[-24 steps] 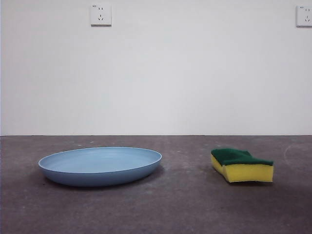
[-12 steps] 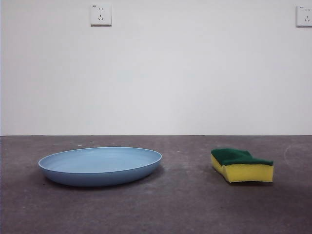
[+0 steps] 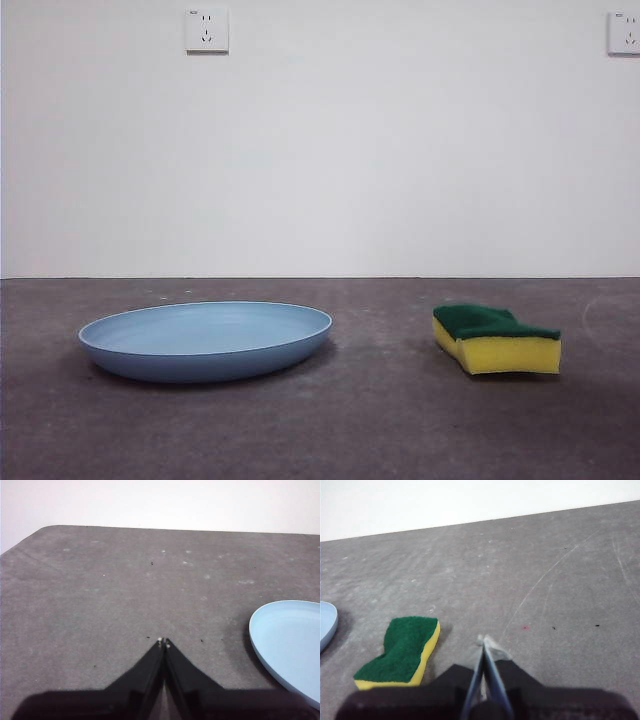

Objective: Pick up the plate,pick up the cloth,clean the plate with the cloth

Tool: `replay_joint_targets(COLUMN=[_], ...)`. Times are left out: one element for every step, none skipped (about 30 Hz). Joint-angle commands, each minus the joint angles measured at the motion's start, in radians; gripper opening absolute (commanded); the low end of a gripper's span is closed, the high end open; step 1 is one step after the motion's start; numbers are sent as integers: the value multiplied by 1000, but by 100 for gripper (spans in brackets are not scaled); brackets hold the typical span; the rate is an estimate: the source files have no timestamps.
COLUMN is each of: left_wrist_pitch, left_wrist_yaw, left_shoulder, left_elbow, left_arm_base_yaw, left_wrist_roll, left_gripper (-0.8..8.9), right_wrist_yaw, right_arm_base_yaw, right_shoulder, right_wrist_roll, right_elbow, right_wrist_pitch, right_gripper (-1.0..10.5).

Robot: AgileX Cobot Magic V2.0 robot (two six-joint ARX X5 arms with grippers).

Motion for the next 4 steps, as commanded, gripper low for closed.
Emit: replay_joint_targets(left_wrist_pitch=[5, 5, 5, 5], left_wrist_yaw=[-4, -4, -4, -4], left_shoulder=[-2, -2, -2, -2], left_elbow=[-14, -14, -14, -14], left_arm_base_yaw=[3, 3, 3, 3], left_wrist_roll=[8, 8, 8, 8], left_gripper=[-3, -3, -3, -3], right_wrist_yaw=[2, 2, 2, 2], right_arm_base_yaw=[1, 1, 1, 1], right_shoulder=[0, 0, 0, 0], right_wrist_roll=[9, 9, 9, 9], right_elbow=[-12, -12, -12, -12], right_wrist_pitch=[1, 1, 1, 1], right_gripper=[2, 2, 1, 2])
